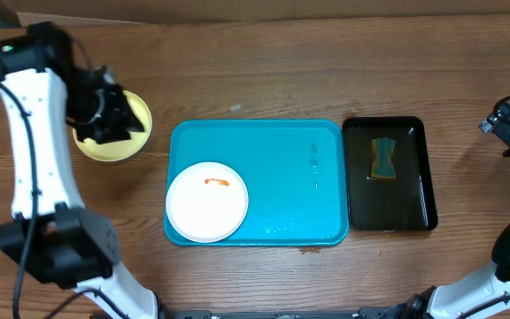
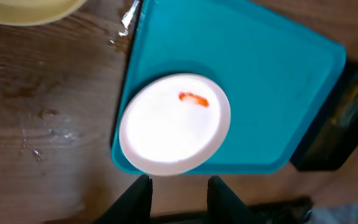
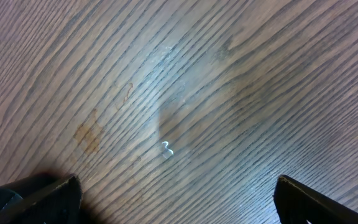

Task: Clean dirty plates on tray and stack at the side
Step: 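Move left gripper to the remaining white plate's rim on the tray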

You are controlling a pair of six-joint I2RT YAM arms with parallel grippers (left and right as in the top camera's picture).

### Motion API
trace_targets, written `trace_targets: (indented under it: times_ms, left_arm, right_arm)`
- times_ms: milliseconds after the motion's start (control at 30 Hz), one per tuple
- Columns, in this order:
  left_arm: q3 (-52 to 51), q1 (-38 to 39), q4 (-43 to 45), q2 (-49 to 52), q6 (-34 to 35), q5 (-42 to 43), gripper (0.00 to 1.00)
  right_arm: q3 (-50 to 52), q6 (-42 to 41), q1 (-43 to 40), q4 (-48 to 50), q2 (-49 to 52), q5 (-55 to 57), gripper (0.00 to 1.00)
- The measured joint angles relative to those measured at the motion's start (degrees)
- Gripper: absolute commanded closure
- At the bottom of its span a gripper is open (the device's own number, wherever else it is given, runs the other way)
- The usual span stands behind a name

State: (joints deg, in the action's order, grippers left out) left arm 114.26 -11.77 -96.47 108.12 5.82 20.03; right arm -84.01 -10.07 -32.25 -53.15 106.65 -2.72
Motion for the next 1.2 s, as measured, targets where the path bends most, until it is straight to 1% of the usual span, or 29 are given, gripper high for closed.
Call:
trace_targets:
  times_ms: [100,200,333,433,467,600,733,900,1033,1200]
  left_arm:
    - [-4.5,5.1,0.0,-4.2,0.9,-2.1,0.69]
    - [-13.2,9.6,0.0,-9.3,4.1,-5.4,0.69]
    - [-25.7,11.3,1.6,-16.8,8.9,-8.8,0.69]
    - [-35.7,11.3,6.0,-24.1,13.8,-10.7,0.67]
    - [-39.7,11.3,8.9,-27.0,15.7,-11.1,0.67]
    - [-50.7,11.3,16.0,-33.3,21.5,-11.8,0.7]
    - [-59.2,11.3,22.5,-34.0,25.3,-12.2,0.7]
    - [-66.5,11.3,30.3,-33.0,29.7,-12.2,0.71]
    - [-68.5,11.3,32.5,-31.6,31.6,-12.2,0.73]
    - [-70.0,11.3,36.5,-29.8,32.4,-12.2,0.74]
  right_arm:
    - [0.0,0.0,0.0,0.0,0.0,0.0,0.0]
    - [0.0,0.0,0.0,0.0,0.0,0.0,0.0]
    - [0.0,0.0,0.0,0.0,0.0,0.0,0.0]
    - [0.0,-0.1,0.0,0.0,0.0,0.0,0.0]
    - [0.0,-0.1,0.0,0.0,0.0,0.0,0.0]
    - [0.0,-0.2,0.0,0.0,0.0,0.0,0.0]
    - [0.0,-0.2,0.0,0.0,0.0,0.0,0.0]
    - [0.0,-0.2,0.0,0.0,0.0,0.0,0.0]
    - [0.0,-0.2,0.0,0.0,0.0,0.0,0.0]
    - [0.0,-0.2,0.0,0.0,0.0,0.0,0.0]
